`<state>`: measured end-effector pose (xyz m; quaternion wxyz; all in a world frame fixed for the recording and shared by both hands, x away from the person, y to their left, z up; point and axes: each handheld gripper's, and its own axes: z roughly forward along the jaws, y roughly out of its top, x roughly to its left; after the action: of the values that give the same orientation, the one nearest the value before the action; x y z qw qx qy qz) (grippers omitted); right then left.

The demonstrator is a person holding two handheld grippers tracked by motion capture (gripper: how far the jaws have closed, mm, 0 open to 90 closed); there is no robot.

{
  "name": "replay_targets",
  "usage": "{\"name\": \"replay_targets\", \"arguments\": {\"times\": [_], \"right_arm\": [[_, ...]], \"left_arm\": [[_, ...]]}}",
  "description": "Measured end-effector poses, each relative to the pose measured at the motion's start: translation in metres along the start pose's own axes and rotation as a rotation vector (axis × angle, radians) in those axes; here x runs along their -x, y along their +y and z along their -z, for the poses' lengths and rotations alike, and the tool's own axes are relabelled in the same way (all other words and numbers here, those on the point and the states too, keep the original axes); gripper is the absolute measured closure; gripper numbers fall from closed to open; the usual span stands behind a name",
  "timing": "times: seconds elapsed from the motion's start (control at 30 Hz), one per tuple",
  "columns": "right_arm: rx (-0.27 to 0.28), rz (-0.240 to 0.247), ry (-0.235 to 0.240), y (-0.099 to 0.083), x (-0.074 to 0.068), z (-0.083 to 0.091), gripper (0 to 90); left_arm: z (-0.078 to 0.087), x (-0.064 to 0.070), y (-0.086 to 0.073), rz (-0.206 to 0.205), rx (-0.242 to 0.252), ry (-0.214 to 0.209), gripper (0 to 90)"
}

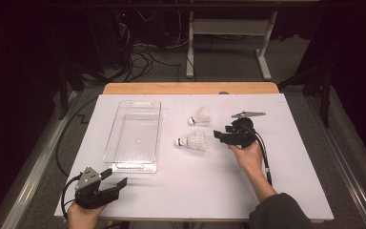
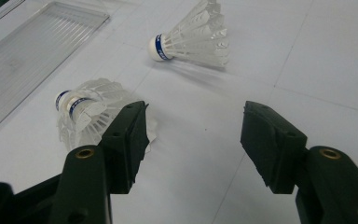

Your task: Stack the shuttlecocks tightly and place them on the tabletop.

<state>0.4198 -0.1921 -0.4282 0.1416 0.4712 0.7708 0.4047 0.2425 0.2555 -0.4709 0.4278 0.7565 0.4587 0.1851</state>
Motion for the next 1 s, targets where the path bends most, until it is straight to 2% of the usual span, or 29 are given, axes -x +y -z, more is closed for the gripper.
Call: {"name": "replay_targets", "arguments": {"times": [0.47,0.83,1.0], "right_arm": [[-0.019,0.014,-0.004,0.013,0.000,-0.008,40.5],[-0.002,0.016,-0.010,0.028,-0.003,-0.013,41.5],[-0.019,0.016,-0.013,0.034,-0.002,-0.017,41.7]], "left_arm": [[0.001,0.000,0.000,0.001,0.004,0.001,32.1],[0.001,0.000,0.000,-0.002,0.003,0.000,32.1],[0.001,0.000,0.000,-0.003,0.004,-0.002,32.1]]}}
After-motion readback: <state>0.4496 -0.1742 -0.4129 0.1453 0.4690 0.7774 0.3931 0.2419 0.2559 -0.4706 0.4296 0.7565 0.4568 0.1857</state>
